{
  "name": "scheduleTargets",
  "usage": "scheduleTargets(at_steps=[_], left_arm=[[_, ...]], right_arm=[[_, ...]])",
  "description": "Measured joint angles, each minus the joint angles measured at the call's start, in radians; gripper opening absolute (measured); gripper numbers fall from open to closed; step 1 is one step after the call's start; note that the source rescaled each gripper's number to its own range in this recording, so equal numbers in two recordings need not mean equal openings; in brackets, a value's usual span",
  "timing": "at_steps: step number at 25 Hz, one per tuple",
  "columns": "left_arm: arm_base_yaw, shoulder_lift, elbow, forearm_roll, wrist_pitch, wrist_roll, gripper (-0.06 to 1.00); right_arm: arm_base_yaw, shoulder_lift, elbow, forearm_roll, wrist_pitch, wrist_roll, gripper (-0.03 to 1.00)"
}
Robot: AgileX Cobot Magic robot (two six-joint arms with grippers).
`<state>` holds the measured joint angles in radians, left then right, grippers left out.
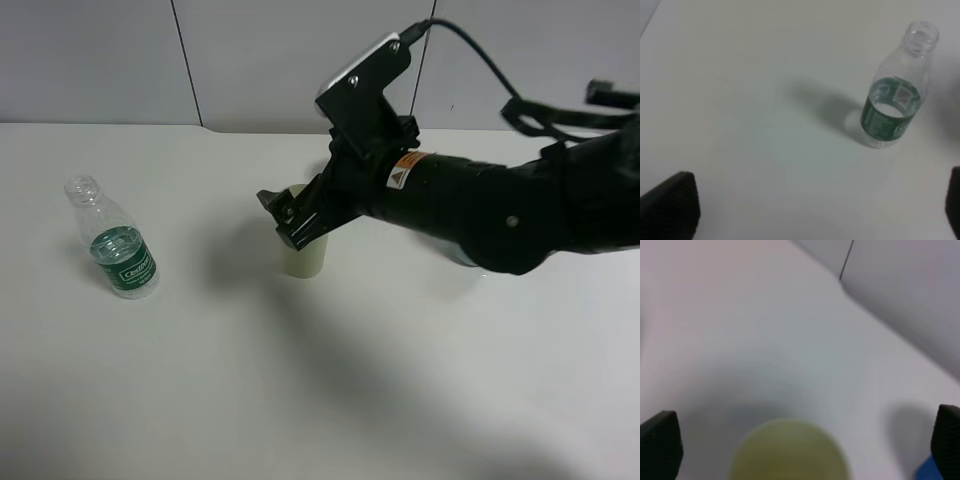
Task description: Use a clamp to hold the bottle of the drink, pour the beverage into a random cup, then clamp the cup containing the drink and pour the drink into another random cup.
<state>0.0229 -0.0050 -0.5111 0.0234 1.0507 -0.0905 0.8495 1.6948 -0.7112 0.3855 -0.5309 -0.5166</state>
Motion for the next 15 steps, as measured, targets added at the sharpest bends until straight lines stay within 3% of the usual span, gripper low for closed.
scheduleTargets(at_steps=[4,8,15], left_arm=[[0.0,0.0,0.0,0.0,0.0,0.0,1.0],[0.0,0.0,0.0,0.0,0.0,0.0,1.0],[0.0,0.0,0.0,0.0,0.0,0.0,1.0]], right_arm=[[-0.038,-0.145,0.0,0.01,0.112,-0.11,1.0],[-0.111,-0.209,0.0,0.013,0.169,-0.123,1.0],[-0.349,-0.339,0.0,-0.036,0.292,-0.091,1.0]])
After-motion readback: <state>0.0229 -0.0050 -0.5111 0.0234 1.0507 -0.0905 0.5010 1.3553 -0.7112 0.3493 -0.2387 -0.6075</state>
